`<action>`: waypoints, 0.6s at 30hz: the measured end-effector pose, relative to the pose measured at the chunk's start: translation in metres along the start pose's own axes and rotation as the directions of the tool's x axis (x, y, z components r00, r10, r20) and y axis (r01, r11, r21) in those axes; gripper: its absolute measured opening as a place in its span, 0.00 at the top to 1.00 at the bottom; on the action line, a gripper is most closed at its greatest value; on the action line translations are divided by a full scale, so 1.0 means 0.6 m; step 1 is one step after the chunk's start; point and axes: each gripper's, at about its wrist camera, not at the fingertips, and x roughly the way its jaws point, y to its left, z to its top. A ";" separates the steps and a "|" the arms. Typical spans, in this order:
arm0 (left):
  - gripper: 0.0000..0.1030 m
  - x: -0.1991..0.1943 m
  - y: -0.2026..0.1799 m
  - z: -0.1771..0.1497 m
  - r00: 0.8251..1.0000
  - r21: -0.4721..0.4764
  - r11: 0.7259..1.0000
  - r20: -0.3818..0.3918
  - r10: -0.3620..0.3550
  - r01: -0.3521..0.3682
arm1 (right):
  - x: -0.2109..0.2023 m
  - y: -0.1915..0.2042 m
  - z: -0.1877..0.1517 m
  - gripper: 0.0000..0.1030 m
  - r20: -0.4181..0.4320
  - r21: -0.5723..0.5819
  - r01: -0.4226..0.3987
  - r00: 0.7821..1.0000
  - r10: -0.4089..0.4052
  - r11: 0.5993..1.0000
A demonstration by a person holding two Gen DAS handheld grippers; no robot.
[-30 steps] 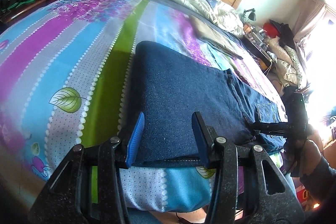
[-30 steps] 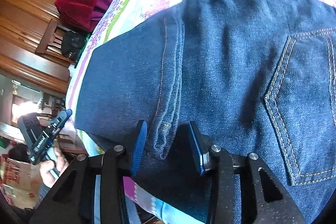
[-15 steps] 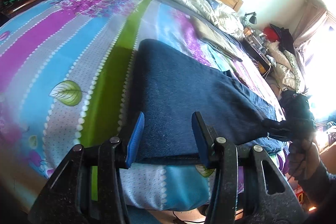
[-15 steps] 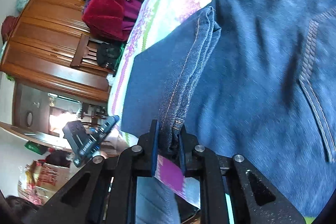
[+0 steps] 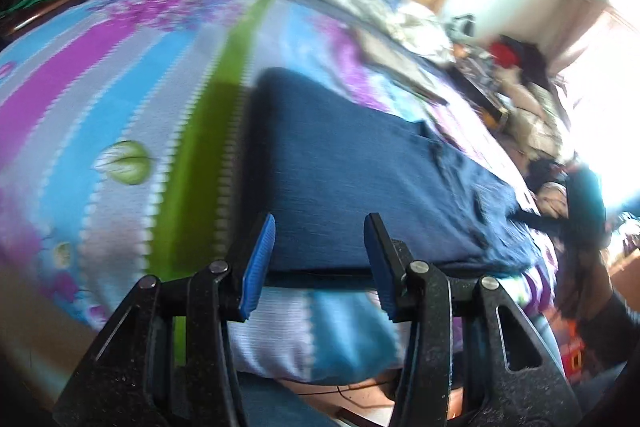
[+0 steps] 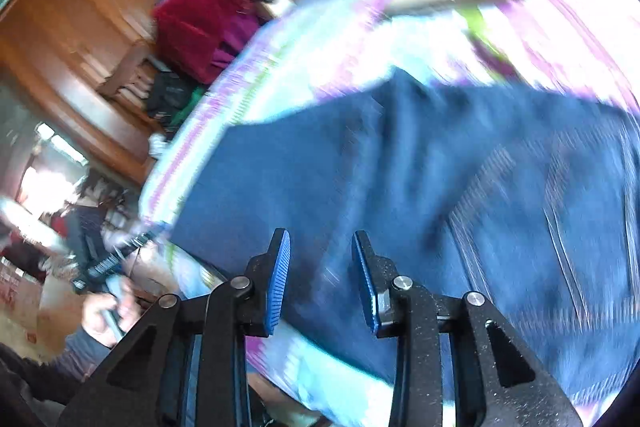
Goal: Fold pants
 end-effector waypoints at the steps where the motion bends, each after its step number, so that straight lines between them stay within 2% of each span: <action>1: 0.55 0.008 0.001 -0.001 1.000 0.003 1.000 -0.006 -0.019 0.019 | 0.015 0.007 0.016 0.63 -0.005 -0.019 -0.043 0.999 0.043 0.999; 3: 0.55 0.032 0.013 -0.003 0.999 -0.018 1.000 -0.034 -0.012 0.011 | 0.079 0.042 0.057 0.63 -0.047 -0.088 -0.138 0.990 0.134 0.987; 5: 0.78 0.063 0.047 -0.005 0.996 -0.085 0.996 -0.084 0.002 -0.009 | 0.156 0.082 0.087 0.63 -0.121 -0.159 -0.224 0.971 0.206 0.962; 6: 0.94 0.063 0.063 -0.002 0.998 -0.121 0.992 -0.067 0.007 -0.015 | 0.198 0.102 0.102 0.63 -0.156 -0.190 -0.239 0.965 0.211 0.952; 7: 1.00 0.063 0.076 0.003 0.997 -0.158 0.987 -0.077 -0.002 -0.010 | 0.240 0.124 0.116 0.63 -0.202 -0.213 -0.273 0.952 0.231 0.938; 10: 0.99 0.058 0.081 0.005 0.997 -0.159 0.987 -0.078 -0.019 0.006 | 0.350 0.171 0.142 0.63 -0.323 -0.242 -0.386 0.897 0.302 0.890; 11: 0.99 0.057 0.080 0.004 0.997 -0.152 0.988 -0.079 -0.022 0.009 | 0.381 0.179 0.147 0.63 -0.365 -0.230 -0.430 0.870 0.332 0.873; 13: 0.97 0.052 0.086 0.001 0.996 -0.170 0.985 -0.074 -0.044 0.031 | 0.451 0.183 0.167 0.63 -0.420 -0.196 -0.464 0.836 0.354 0.864; 15: 0.97 0.051 0.096 -0.002 0.995 -0.207 0.977 -0.067 -0.073 0.057 | 0.505 0.171 0.192 0.70 -0.427 -0.154 -0.463 0.828 0.364 0.873; 16: 0.97 0.052 0.097 -0.004 0.995 -0.215 0.974 -0.062 -0.081 0.066 | 0.527 0.159 0.207 0.81 -0.416 -0.133 -0.455 0.832 0.367 0.881; 17: 0.97 0.051 0.097 -0.006 0.995 -0.212 0.975 -0.059 -0.084 0.070 | 0.541 0.151 0.218 0.90 -0.397 -0.120 -0.444 0.841 0.367 0.888; 18: 0.97 0.050 0.094 -0.007 0.994 -0.209 0.975 -0.062 -0.088 0.073 | 0.552 0.136 0.236 1.00 -0.366 -0.113 -0.421 0.860 0.356 0.900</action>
